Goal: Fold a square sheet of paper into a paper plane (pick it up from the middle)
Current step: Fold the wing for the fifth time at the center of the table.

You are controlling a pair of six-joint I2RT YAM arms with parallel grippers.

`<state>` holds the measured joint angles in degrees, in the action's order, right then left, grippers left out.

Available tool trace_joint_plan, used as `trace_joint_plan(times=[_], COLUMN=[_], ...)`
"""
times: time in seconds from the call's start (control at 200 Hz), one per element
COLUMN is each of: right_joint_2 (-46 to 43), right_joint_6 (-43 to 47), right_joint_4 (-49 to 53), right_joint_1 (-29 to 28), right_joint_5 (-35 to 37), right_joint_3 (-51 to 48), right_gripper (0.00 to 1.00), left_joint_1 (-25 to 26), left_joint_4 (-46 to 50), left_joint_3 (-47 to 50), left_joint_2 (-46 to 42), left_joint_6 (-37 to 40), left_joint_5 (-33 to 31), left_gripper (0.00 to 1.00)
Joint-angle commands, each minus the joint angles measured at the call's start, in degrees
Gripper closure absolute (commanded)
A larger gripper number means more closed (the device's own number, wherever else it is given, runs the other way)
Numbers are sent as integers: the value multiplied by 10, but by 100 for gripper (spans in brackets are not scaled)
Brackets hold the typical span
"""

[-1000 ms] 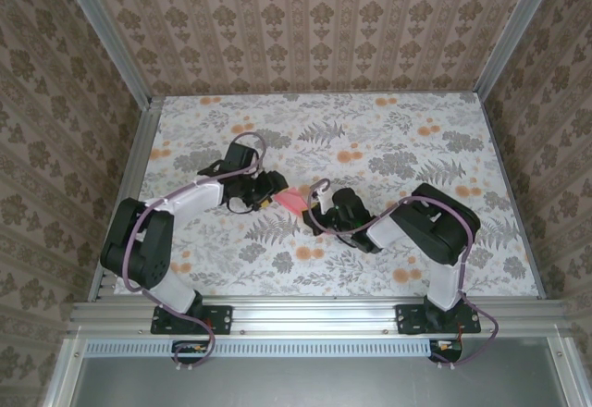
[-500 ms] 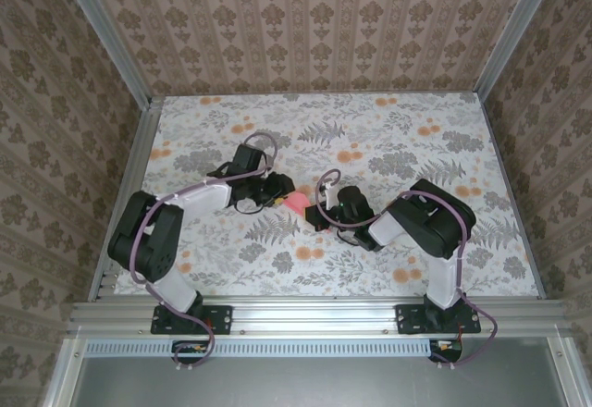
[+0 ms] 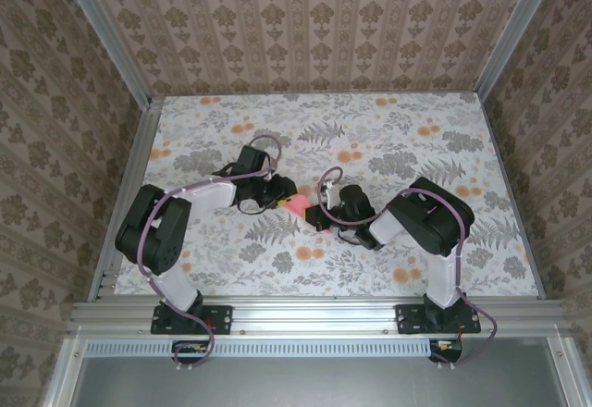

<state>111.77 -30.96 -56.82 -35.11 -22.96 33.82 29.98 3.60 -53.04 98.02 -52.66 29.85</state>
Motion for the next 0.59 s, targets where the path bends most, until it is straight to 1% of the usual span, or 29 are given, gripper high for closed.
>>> trace_joint_plan(times=[0.0, 0.23, 0.59], right_joint_2=[13, 1, -30], right_joint_6=[-9, -8, -18], right_joint_4=[23, 48, 81], right_joint_1=[2, 3, 14], right_joint_5=[-18, -29, -41], right_joint_3=[9, 17, 27], right_gripper=[88, 85, 74], left_joint_1=[4, 5, 4], left_joint_4=[4, 6, 15], left_joint_3=[-17, -23, -24], left_joint_2=[11, 22, 31], left_joint_6=[14, 13, 17], left_joint_5=[7, 7, 4], left_gripper=[66, 66, 66])
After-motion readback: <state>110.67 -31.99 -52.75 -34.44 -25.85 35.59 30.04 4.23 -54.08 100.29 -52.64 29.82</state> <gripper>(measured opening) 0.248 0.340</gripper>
